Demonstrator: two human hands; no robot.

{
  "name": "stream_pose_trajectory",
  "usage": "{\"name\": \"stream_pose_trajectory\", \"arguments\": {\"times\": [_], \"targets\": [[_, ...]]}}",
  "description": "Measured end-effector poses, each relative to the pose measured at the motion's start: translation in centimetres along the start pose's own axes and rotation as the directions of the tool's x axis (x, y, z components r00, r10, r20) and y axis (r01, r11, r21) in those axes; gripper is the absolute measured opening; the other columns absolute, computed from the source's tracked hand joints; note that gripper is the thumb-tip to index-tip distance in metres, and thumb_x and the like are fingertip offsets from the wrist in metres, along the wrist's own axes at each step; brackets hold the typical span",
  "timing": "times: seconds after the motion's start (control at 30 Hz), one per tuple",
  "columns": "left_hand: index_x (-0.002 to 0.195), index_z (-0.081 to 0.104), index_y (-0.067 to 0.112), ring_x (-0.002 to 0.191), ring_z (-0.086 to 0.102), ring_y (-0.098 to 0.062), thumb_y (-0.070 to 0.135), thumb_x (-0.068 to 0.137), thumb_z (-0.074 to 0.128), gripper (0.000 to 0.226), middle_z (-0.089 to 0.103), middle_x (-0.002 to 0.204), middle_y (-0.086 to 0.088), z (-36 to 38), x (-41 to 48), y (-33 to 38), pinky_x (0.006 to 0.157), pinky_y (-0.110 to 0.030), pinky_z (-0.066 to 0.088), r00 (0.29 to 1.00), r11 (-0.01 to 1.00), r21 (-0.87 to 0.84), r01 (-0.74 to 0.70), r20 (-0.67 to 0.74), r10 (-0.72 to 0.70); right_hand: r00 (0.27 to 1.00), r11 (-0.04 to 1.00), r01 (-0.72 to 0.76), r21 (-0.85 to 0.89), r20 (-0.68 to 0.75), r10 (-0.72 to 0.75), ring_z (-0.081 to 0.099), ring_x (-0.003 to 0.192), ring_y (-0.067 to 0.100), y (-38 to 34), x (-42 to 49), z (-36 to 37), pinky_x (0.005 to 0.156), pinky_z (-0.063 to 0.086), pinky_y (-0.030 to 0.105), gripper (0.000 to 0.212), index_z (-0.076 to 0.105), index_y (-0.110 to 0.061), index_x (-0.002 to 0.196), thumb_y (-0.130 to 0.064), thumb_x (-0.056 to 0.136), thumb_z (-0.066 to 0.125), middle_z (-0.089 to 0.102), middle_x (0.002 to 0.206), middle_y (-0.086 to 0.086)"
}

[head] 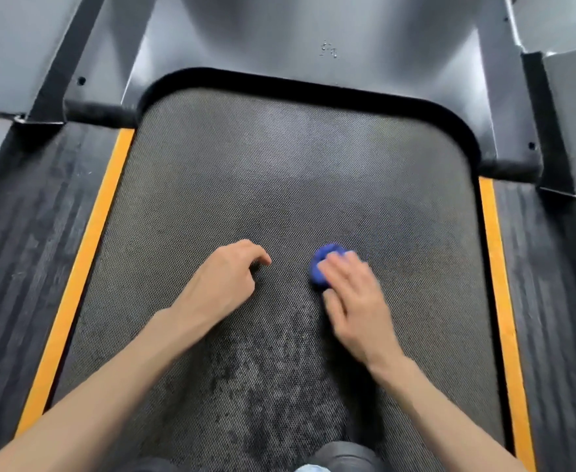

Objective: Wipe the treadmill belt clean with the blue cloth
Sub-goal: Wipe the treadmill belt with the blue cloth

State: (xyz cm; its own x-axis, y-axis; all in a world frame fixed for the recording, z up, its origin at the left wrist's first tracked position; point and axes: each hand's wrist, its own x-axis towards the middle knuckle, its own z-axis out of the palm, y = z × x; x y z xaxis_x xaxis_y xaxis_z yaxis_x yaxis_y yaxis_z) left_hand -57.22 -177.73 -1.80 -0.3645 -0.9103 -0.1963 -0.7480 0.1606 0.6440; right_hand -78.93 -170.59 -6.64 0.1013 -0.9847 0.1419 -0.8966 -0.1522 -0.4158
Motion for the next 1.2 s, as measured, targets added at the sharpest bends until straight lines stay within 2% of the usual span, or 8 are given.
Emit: {"name": "stream_pose_trajectory", "arguments": {"times": [0.2,0.33,0.43,0.53,0.67,0.73,0.93,1.2], "targets": [[0.101,0.067,0.013,0.117,0.052,-0.018,-0.014,0.064,0.038,0.054,0.062,0.117,0.001,-0.3,0.0,-0.6,0.104,-0.037,0.037,0.991,0.999,0.035,-0.004,0.131,-0.001,0.727,0.776,0.63,0.025,0.332,-0.601,0.03,0.138,0.022,5.2,-1.0,-2.0,0.116,0.018,0.033,0.038,0.047,-0.014,0.135,-0.021,0.101,0.032,0.042,0.144,0.0],[0.103,0.066,0.012,0.123,0.047,-0.016,-0.016,0.064,0.038,0.055,0.058,0.122,0.001,-0.6,-0.1,-0.3,0.108,-0.034,0.032,0.988,0.999,0.043,0.011,0.155,-0.017,0.999,0.998,-0.039,-0.045,-0.009,0.039,0.031,0.134,0.042,12.6,4.7,-4.8,0.115,0.015,0.041,0.038,0.051,-0.002,0.129,-0.004,0.093,0.041,0.043,0.14,0.018],[0.11,0.062,0.018,0.123,0.043,-0.017,-0.01,0.069,0.04,0.054,0.05,0.131,0.004,0.1,-0.4,0.5,0.106,-0.037,0.033,0.991,0.992,0.129,-0.008,0.135,-0.01,0.859,0.87,-0.479,0.115,-0.144,0.492,0.035,0.133,0.038,10.5,7.3,-4.2,0.113,0.021,0.047,0.036,0.057,0.003,0.123,0.0,0.09,0.042,0.05,0.135,0.021],[0.115,0.06,0.019,0.128,0.039,-0.016,-0.01,0.071,0.041,0.056,0.042,0.14,0.006,0.9,-0.6,1.7,0.107,-0.037,0.032,0.993,0.992,0.123,-0.033,0.113,0.019,0.994,0.99,-0.036,0.135,-0.098,0.05,0.05,0.111,0.029,3.8,4.3,-2.0,0.105,0.036,0.041,0.031,0.064,0.0,0.107,-0.007,0.088,0.041,0.061,0.113,0.017],[0.119,0.059,0.017,0.131,0.039,-0.017,-0.011,0.069,0.041,0.059,0.042,0.142,0.003,1.4,-0.2,1.9,0.109,-0.034,0.031,0.99,0.99,0.129,-0.056,0.137,0.038,0.811,0.836,0.537,0.108,0.206,-0.548,0.046,0.126,0.022,1.6,-3.1,-0.9,0.106,0.036,0.035,0.027,0.056,-0.014,0.12,-0.023,0.097,0.046,0.058,0.128,0.004],[0.122,0.056,0.018,0.134,0.035,-0.015,-0.009,0.071,0.04,0.06,0.037,0.146,0.005,1.6,-0.3,1.6,0.111,-0.032,0.027,0.984,0.985,0.166,-0.036,0.175,0.007,0.841,0.853,0.523,0.003,0.159,-0.516,0.052,0.118,0.024,4.8,-1.6,-1.7,0.103,0.038,0.034,0.025,0.057,-0.016,0.117,-0.026,0.094,0.052,0.062,0.122,0.004],[0.126,0.051,0.02,0.136,0.029,-0.013,-0.006,0.075,0.039,0.058,0.034,0.147,0.007,1.8,-0.4,2.1,0.112,-0.032,0.025,0.979,0.972,0.234,-0.02,0.202,-0.028,0.969,0.968,-0.222,-0.115,-0.132,0.207,0.048,0.09,0.032,6.2,2.3,-3.5,0.081,0.041,0.045,0.033,0.064,-0.013,0.103,-0.036,0.088,0.045,0.058,0.103,0.009],[0.119,0.055,0.021,0.123,0.043,-0.017,-0.002,0.077,0.041,0.049,0.045,0.135,0.008,2.0,-0.5,2.5,0.104,-0.036,0.035,0.987,0.964,0.267,0.001,0.157,-0.045,0.802,0.787,0.594,-0.169,0.203,-0.562,0.048,0.08,0.02,5.5,-0.6,-2.3,0.072,0.038,0.035,0.023,0.053,-0.027,0.107,-0.035,0.101,0.033,0.063,0.092,-0.005]]}}
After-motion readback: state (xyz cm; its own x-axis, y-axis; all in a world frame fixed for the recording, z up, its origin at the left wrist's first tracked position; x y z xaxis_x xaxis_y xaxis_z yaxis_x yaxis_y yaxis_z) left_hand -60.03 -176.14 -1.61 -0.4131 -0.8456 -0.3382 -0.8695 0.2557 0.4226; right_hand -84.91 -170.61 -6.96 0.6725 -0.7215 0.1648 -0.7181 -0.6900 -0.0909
